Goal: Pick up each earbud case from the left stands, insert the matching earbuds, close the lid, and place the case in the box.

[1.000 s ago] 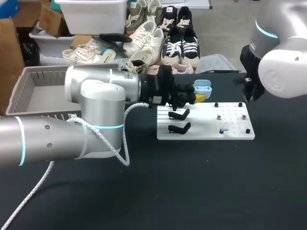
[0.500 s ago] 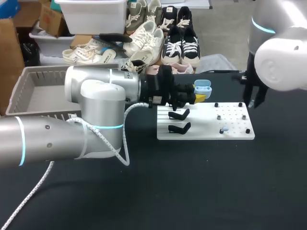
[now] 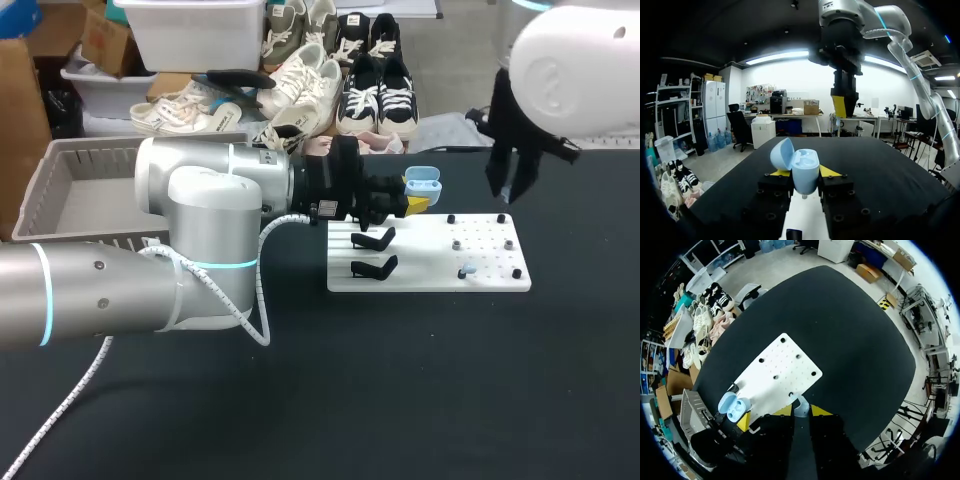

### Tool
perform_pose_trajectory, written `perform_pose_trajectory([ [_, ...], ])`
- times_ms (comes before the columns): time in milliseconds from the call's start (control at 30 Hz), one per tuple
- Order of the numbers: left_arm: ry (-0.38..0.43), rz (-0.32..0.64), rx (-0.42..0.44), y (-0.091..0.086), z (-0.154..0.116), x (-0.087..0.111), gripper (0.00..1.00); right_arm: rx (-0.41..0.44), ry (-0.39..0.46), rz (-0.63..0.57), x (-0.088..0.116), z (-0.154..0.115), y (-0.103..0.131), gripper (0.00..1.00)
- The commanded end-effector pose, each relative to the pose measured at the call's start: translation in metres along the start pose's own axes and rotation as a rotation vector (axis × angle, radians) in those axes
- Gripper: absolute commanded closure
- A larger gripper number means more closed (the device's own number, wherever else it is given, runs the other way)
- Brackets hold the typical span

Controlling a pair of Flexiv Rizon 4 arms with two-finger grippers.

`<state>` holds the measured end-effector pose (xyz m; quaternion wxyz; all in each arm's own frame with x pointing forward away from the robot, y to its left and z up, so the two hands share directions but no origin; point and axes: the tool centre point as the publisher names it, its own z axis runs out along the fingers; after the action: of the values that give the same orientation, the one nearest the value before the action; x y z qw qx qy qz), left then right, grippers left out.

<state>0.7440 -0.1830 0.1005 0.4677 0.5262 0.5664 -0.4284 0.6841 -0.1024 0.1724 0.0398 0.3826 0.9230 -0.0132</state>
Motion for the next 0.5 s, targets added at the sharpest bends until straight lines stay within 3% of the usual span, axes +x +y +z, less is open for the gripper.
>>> perform_pose_trajectory([
  [33,-0.003,0.001,-0.004,-0.001,-0.001,0.001,1.00,0.040,-0.027,-0.001,0.010,-0.013,0.023,1.00],
  [500,-0.003,0.001,-0.004,-0.001,-0.001,0.001,1.00,0.067,-0.067,-0.094,0.018,-0.013,0.069,1.00],
])
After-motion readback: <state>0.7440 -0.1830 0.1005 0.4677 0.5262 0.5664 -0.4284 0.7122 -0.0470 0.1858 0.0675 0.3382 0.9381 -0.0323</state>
